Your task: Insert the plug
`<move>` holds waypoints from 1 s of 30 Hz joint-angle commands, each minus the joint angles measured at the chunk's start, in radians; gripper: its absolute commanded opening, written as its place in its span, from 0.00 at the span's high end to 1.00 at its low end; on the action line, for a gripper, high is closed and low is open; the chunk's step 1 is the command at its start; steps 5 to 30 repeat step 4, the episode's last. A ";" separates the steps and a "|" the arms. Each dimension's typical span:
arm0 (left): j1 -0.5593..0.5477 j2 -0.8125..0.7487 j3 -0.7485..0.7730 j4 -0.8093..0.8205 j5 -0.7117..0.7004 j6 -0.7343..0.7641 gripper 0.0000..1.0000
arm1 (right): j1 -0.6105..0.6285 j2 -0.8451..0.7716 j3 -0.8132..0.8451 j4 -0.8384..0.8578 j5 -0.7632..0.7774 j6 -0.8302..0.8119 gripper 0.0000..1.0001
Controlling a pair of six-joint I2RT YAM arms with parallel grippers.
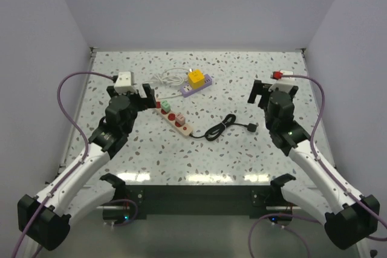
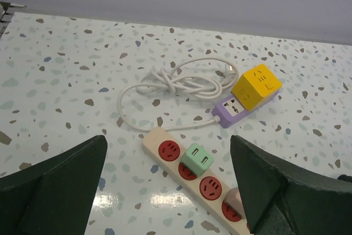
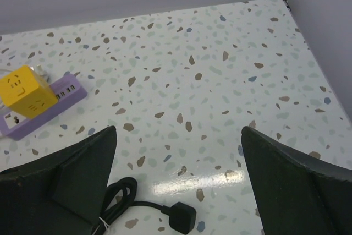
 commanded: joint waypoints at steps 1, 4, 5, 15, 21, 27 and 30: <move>0.006 -0.025 0.040 -0.009 -0.010 -0.012 0.00 | -0.003 -0.032 -0.012 0.050 0.049 0.021 0.01; 0.006 -0.045 0.036 -0.012 -0.018 -0.012 0.00 | -0.003 -0.034 -0.015 0.051 0.052 0.024 0.01; 0.006 -0.045 0.036 -0.012 -0.018 -0.012 0.00 | -0.003 -0.034 -0.015 0.051 0.052 0.024 0.01; 0.006 -0.045 0.036 -0.012 -0.018 -0.012 0.00 | -0.003 -0.034 -0.015 0.051 0.052 0.024 0.01; 0.006 -0.045 0.036 -0.012 -0.018 -0.012 0.00 | -0.003 -0.034 -0.015 0.051 0.052 0.024 0.01; 0.006 -0.045 0.036 -0.012 -0.018 -0.012 0.00 | -0.003 -0.034 -0.015 0.051 0.052 0.024 0.01; 0.006 -0.045 0.036 -0.012 -0.018 -0.012 0.00 | -0.003 -0.034 -0.015 0.051 0.052 0.024 0.01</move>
